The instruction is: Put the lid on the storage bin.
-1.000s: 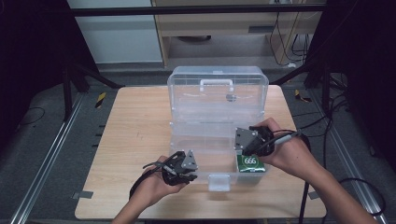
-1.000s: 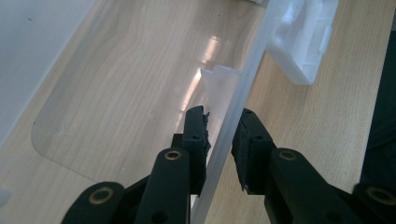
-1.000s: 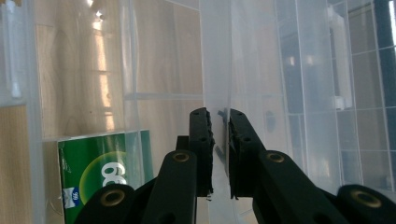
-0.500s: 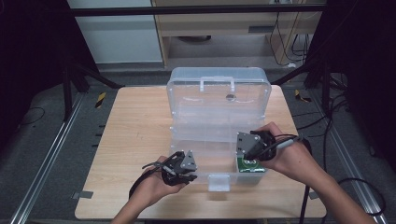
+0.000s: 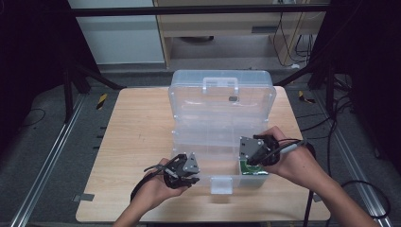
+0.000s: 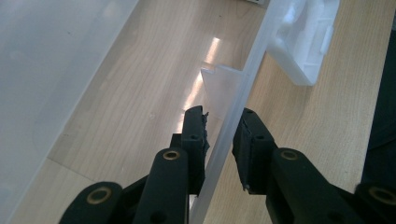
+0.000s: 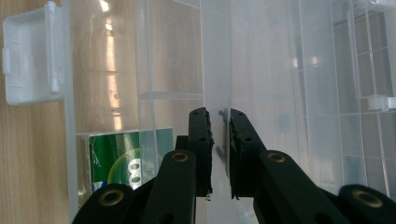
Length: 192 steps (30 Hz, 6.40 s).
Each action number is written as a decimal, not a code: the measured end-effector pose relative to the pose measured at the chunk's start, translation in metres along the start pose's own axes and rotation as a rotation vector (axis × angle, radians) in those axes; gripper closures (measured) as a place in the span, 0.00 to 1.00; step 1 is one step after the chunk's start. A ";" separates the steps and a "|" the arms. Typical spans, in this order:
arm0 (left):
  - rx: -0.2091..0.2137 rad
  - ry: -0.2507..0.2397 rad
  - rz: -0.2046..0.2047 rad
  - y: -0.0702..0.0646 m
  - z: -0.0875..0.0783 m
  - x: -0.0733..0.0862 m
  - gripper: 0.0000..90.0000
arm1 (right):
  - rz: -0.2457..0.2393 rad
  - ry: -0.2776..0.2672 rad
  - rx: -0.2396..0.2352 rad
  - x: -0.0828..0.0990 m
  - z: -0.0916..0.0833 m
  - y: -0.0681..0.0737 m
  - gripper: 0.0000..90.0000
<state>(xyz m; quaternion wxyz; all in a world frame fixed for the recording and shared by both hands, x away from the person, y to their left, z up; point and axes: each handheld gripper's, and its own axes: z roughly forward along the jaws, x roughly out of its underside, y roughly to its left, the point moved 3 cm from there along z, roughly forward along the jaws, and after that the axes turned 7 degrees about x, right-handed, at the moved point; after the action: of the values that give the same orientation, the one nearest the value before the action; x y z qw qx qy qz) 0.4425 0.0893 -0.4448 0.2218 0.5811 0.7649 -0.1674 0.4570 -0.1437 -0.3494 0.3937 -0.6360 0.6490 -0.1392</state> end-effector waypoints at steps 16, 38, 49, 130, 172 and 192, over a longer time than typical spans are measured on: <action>-0.014 -0.006 -0.007 -0.003 0.001 0.001 0.82 | 0.002 -0.008 -0.004 0.001 0.000 0.003 0.90; -0.085 -0.106 0.013 -0.012 -0.022 -0.004 0.58 | 0.001 -0.008 -0.021 0.002 -0.001 0.006 0.89; -0.074 -0.285 -0.025 -0.018 -0.087 -0.012 0.75 | -0.005 -0.009 -0.019 0.002 -0.001 0.006 0.89; -0.214 -0.271 -0.224 0.082 -0.148 -0.036 1.00 | 0.114 -0.051 -0.036 0.000 -0.012 0.020 0.57; -0.192 -0.306 -0.221 0.035 -0.106 0.014 1.00 | 0.865 0.011 0.422 0.146 -0.023 0.032 0.49; -0.272 -0.187 -0.301 0.053 -0.100 0.073 1.00 | 1.021 0.062 0.393 0.186 0.037 0.040 0.46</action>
<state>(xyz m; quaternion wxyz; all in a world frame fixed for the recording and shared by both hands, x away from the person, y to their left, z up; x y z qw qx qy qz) 0.4629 0.2148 -0.3995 0.3406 0.4071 0.8347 -0.1469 0.4756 -0.2999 -0.4630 0.5033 -0.1501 0.8483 -0.0678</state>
